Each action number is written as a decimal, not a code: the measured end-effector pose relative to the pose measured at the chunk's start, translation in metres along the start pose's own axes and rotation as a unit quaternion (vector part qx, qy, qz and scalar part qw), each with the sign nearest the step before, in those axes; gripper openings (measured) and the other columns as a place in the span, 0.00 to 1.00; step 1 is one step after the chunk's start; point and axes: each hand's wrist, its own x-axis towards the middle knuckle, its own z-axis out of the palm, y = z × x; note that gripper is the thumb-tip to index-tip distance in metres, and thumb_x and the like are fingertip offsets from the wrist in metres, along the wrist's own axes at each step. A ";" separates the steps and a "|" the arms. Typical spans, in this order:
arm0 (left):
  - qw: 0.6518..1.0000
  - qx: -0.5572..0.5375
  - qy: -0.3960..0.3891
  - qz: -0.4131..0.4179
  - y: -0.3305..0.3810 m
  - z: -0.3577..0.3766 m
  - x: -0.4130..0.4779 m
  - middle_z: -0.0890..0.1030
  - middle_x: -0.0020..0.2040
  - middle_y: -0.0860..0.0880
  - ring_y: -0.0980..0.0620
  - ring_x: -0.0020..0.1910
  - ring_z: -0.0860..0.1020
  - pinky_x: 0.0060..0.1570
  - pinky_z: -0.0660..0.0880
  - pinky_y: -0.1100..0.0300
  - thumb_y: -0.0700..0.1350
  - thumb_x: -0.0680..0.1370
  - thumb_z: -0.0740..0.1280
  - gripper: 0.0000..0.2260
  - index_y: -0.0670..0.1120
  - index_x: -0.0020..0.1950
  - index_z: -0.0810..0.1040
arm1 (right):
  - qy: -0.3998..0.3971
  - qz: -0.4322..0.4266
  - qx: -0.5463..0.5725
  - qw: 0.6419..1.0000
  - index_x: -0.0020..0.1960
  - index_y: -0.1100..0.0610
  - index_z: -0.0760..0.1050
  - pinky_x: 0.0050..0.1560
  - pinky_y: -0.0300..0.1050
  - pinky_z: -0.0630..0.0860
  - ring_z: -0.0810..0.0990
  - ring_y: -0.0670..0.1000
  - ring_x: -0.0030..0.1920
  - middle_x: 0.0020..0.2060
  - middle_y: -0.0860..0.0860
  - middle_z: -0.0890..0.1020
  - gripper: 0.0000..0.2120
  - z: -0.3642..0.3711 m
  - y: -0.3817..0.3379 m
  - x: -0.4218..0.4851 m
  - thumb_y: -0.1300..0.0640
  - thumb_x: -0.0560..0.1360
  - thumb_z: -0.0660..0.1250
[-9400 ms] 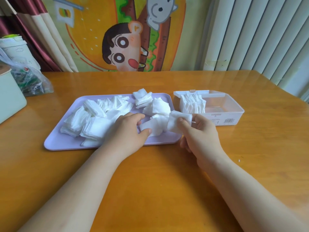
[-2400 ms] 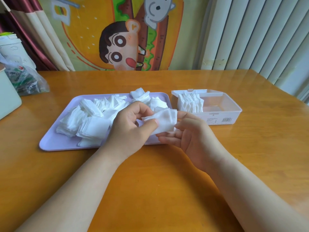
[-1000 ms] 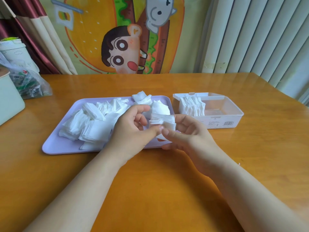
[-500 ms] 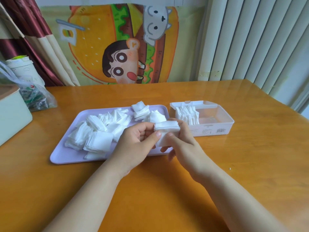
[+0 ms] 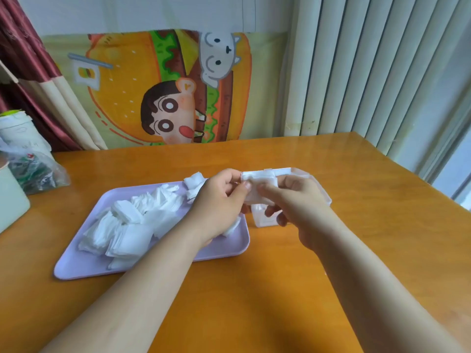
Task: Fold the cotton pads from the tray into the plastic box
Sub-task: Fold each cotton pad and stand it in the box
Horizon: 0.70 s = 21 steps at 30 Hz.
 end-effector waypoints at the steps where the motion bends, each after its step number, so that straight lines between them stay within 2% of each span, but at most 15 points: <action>1: 1.000 -0.006 -0.004 0.000 0.002 0.007 0.007 0.86 0.42 0.51 0.59 0.36 0.81 0.35 0.74 0.70 0.44 0.85 0.66 0.04 0.49 0.57 0.80 | 0.015 -0.001 -0.006 1.000 0.43 0.56 0.83 0.28 0.43 0.68 0.78 0.49 0.32 0.31 0.49 0.82 0.05 -0.009 -0.004 0.006 0.57 0.77 0.74; 4: 0.999 0.034 0.011 0.000 0.000 0.021 0.031 0.84 0.47 0.50 0.55 0.42 0.82 0.42 0.79 0.63 0.43 0.82 0.70 0.05 0.51 0.57 0.81 | 0.079 0.006 -0.033 0.996 0.46 0.61 0.83 0.28 0.42 0.67 0.76 0.50 0.32 0.34 0.54 0.82 0.07 -0.040 -0.007 0.027 0.57 0.75 0.73; 6: 0.991 0.131 0.035 0.013 -0.008 0.024 0.043 0.81 0.52 0.54 0.57 0.47 0.80 0.48 0.78 0.64 0.45 0.81 0.71 0.06 0.53 0.56 0.82 | 0.122 -0.006 -0.102 0.987 0.42 0.67 0.79 0.27 0.42 0.64 0.71 0.49 0.28 0.33 0.56 0.79 0.11 -0.054 -0.002 0.041 0.58 0.75 0.72; 8: 0.977 0.209 0.033 0.026 -0.015 0.028 0.052 0.77 0.55 0.58 0.60 0.49 0.77 0.47 0.72 0.69 0.46 0.80 0.71 0.06 0.54 0.56 0.81 | 0.144 -0.012 -0.200 0.969 0.35 0.63 0.71 0.28 0.42 0.59 0.66 0.52 0.29 0.29 0.54 0.71 0.15 -0.061 0.007 0.055 0.56 0.74 0.71; 10: 0.968 0.249 0.006 0.030 -0.023 0.035 0.058 0.75 0.57 0.58 0.57 0.49 0.75 0.48 0.70 0.65 0.46 0.79 0.72 0.07 0.54 0.56 0.82 | 0.149 -0.001 -0.288 0.946 0.32 0.59 0.68 0.27 0.41 0.57 0.63 0.52 0.28 0.26 0.51 0.67 0.16 -0.062 0.014 0.068 0.56 0.73 0.70; 13: 0.959 0.281 -0.013 0.042 -0.035 0.043 0.061 0.75 0.56 0.59 0.53 0.53 0.74 0.51 0.69 0.60 0.45 0.78 0.72 0.07 0.54 0.54 0.83 | 0.137 0.027 -0.410 0.901 0.36 0.60 0.73 0.28 0.39 0.62 0.69 0.54 0.28 0.30 0.51 0.76 0.06 -0.056 0.021 0.087 0.61 0.70 0.68; 16: 0.958 0.280 -0.003 0.070 -0.044 0.044 0.062 0.76 0.55 0.58 0.53 0.60 0.73 0.56 0.69 0.62 0.43 0.77 0.73 0.08 0.53 0.54 0.84 | 0.111 0.029 -0.494 0.862 0.43 0.57 0.73 0.29 0.40 0.65 0.74 0.53 0.32 0.37 0.51 0.77 0.05 -0.041 0.027 0.099 0.59 0.74 0.70; 19: 0.958 0.275 0.002 0.083 -0.048 0.043 0.062 0.77 0.57 0.57 0.53 0.62 0.73 0.57 0.67 0.65 0.43 0.76 0.74 0.08 0.52 0.54 0.85 | 0.088 0.041 -0.495 0.863 0.49 0.57 0.75 0.36 0.45 0.76 0.78 0.56 0.37 0.39 0.51 0.78 0.07 -0.030 0.039 0.111 0.56 0.76 0.70; 21: 0.958 0.272 0.004 0.088 -0.051 0.043 0.061 0.77 0.56 0.57 0.54 0.62 0.73 0.55 0.66 0.70 0.44 0.76 0.75 0.08 0.52 0.54 0.86 | 0.091 0.053 -0.463 0.880 0.44 0.58 0.74 0.41 0.49 0.81 0.79 0.59 0.37 0.38 0.53 0.79 0.05 -0.029 0.044 0.116 0.59 0.72 0.68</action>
